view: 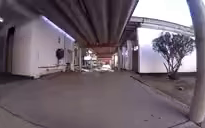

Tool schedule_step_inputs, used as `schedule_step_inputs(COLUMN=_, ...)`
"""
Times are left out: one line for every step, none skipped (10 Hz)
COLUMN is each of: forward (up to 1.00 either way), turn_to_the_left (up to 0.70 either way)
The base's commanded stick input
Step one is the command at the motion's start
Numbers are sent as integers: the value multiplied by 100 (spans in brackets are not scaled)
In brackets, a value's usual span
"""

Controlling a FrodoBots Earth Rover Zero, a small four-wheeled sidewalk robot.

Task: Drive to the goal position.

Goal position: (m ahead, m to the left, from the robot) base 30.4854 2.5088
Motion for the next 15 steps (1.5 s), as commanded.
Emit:
schedule_step_inputs(forward=95, turn_to_the_left=1)
schedule_step_inputs(forward=95, turn_to_the_left=1)
schedule_step_inputs(forward=95, turn_to_the_left=1)
schedule_step_inputs(forward=95, turn_to_the_left=1)
schedule_step_inputs(forward=95, turn_to_the_left=1)
schedule_step_inputs(forward=95, turn_to_the_left=1)
schedule_step_inputs(forward=95, turn_to_the_left=1)
schedule_step_inputs(forward=95, turn_to_the_left=1)
schedule_step_inputs(forward=95, turn_to_the_left=1)
schedule_step_inputs(forward=95, turn_to_the_left=1)
schedule_step_inputs(forward=100, turn_to_the_left=1)
schedule_step_inputs(forward=100, turn_to_the_left=1)
schedule_step_inputs(forward=100, turn_to_the_left=1)
schedule_step_inputs(forward=100, turn_to_the_left=1)
schedule_step_inputs(forward=100, turn_to_the_left=1)
